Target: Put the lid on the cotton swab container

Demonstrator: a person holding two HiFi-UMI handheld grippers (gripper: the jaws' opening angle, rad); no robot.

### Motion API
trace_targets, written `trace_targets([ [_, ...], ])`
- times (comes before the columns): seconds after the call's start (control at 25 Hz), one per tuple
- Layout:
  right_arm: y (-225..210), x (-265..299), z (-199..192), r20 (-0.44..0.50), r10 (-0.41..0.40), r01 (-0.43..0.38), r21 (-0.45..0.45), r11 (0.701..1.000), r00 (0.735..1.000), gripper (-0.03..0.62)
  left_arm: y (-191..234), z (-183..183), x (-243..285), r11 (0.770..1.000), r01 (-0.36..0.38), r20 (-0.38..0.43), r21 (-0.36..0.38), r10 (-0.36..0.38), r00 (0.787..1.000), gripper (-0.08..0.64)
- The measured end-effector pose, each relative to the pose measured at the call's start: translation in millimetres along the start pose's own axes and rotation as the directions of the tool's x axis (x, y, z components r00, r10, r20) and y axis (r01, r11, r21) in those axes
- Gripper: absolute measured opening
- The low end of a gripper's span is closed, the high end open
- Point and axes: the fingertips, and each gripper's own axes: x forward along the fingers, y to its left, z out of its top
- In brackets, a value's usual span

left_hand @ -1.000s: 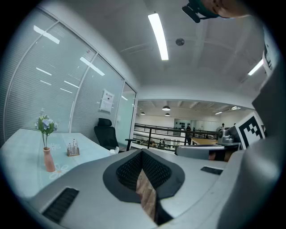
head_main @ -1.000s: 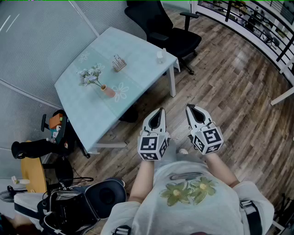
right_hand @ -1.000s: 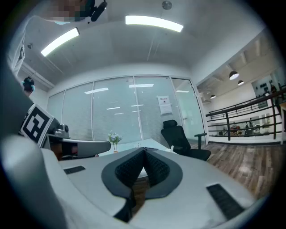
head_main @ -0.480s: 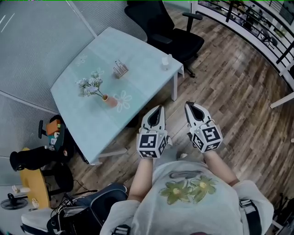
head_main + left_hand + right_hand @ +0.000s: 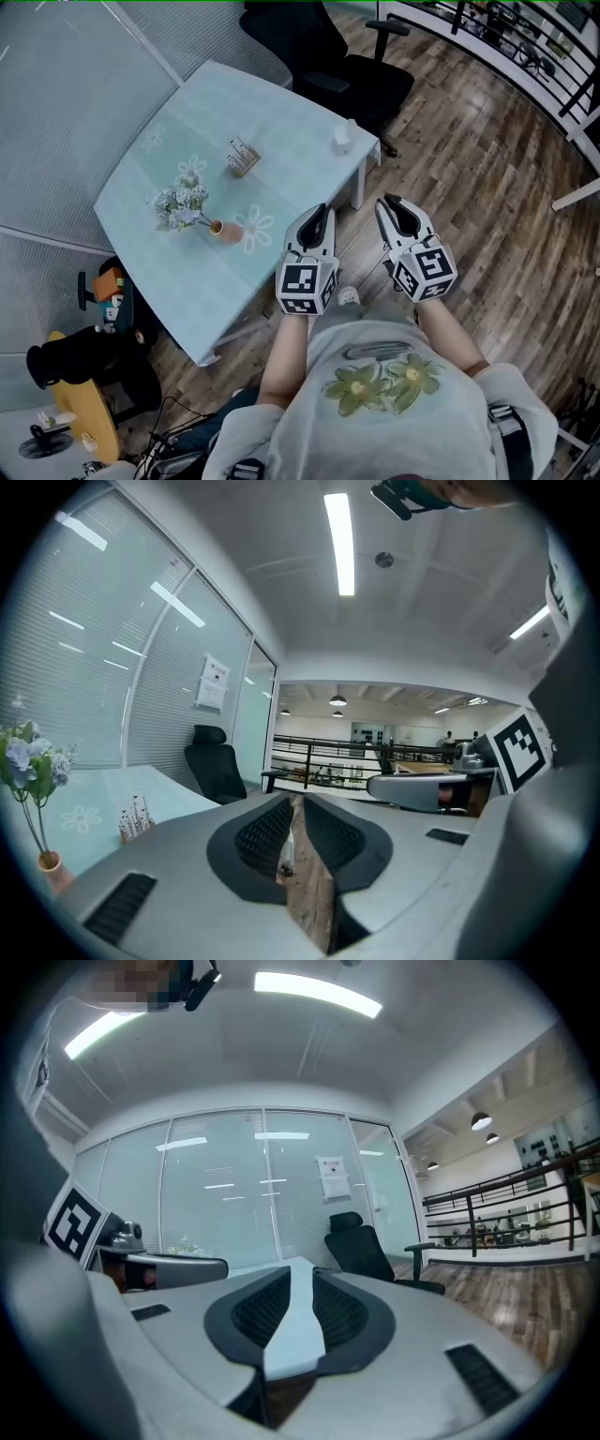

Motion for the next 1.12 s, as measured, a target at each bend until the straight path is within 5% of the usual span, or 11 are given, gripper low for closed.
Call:
trace_targets([
  [0.4, -24.6, 19.8, -1.4, 0.003, -0.042, 0.042, 0.046, 0.998, 0.999, 0.178, 19.0, -3.6, 34.7, 0.984, 0.170, -0.042, 0.055, -0.167, 0.985, 0.300],
  [1.12, -93.0, 96.7, -7.6, -0.070, -0.049, 0.057, 0.120, 0.991, 0.996, 0.178, 72.9, -38.8, 131.5, 0.966, 0.231, -0.207, 0.113, -0.205, 0.957, 0.342],
])
